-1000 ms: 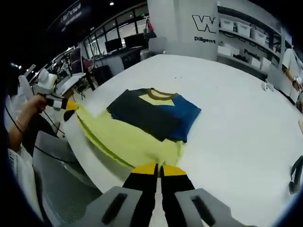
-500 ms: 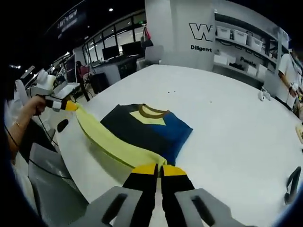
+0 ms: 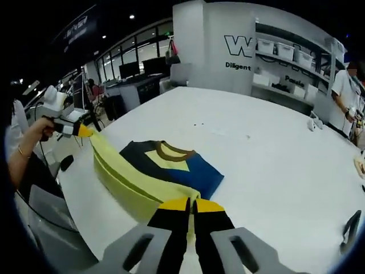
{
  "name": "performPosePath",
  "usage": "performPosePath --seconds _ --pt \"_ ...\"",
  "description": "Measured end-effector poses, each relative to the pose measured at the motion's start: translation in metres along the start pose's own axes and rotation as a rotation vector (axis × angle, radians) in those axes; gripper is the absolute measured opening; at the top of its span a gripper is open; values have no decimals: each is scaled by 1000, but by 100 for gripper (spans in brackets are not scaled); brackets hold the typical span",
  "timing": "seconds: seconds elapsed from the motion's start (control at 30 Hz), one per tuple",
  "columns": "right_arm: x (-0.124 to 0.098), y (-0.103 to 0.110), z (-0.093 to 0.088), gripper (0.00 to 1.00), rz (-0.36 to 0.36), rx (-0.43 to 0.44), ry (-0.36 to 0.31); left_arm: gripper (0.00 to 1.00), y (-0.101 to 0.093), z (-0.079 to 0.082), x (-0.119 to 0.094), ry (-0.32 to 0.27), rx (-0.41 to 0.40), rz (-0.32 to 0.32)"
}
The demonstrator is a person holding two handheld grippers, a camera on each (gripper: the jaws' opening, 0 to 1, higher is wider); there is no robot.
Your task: Fold the garment on the visible template until the final outline fits inside the template.
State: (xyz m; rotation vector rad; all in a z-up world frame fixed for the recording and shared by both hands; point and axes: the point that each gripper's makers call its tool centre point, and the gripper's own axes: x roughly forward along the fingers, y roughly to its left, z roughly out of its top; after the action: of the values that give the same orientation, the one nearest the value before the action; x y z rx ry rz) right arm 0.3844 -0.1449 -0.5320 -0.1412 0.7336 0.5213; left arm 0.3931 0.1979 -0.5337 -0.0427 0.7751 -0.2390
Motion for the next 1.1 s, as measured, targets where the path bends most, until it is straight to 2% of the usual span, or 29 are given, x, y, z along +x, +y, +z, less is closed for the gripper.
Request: performPosePath --seconds 0.07,0.13,0.17,0.2,0.27,0.4,0.57,0.67,0.73,0.93,1.1 --pt "5 -2 8 0 -1 -4 -14 6 1 5 3 -6 14 1" --pt "14 -11 19 0 -31 24 -50 6 6 13 13 -3 28 5" --pt "20 -16 27 0 -41 67 -72 6 7 19 20 -3 48 13" --pt "23 -18 31 0 -49 64 -77 6 7 32 29 -26 50 14" --pt "36 -27 41 0 -77 88 -78 6 11 42 41 -29 67 38" --pt "50 -30 50 0 -109 62 -66 6 19 52 56 -36 54 55" --pt "69 -37 55 0 -99 81 -63 6 25 58 75 -23 43 64" --pt "78 -49 52 0 -152 63 -22 6 29 61 88 -17 28 65" --pt "82 -52 53 0 -155 64 -22 6 30 62 97 -8 28 63" --pt "107 -63 51 0 -158 102 8 6 36 59 122 35 1 58" --pt "124 -72 48 0 -154 118 31 6 44 51 146 86 -41 66"
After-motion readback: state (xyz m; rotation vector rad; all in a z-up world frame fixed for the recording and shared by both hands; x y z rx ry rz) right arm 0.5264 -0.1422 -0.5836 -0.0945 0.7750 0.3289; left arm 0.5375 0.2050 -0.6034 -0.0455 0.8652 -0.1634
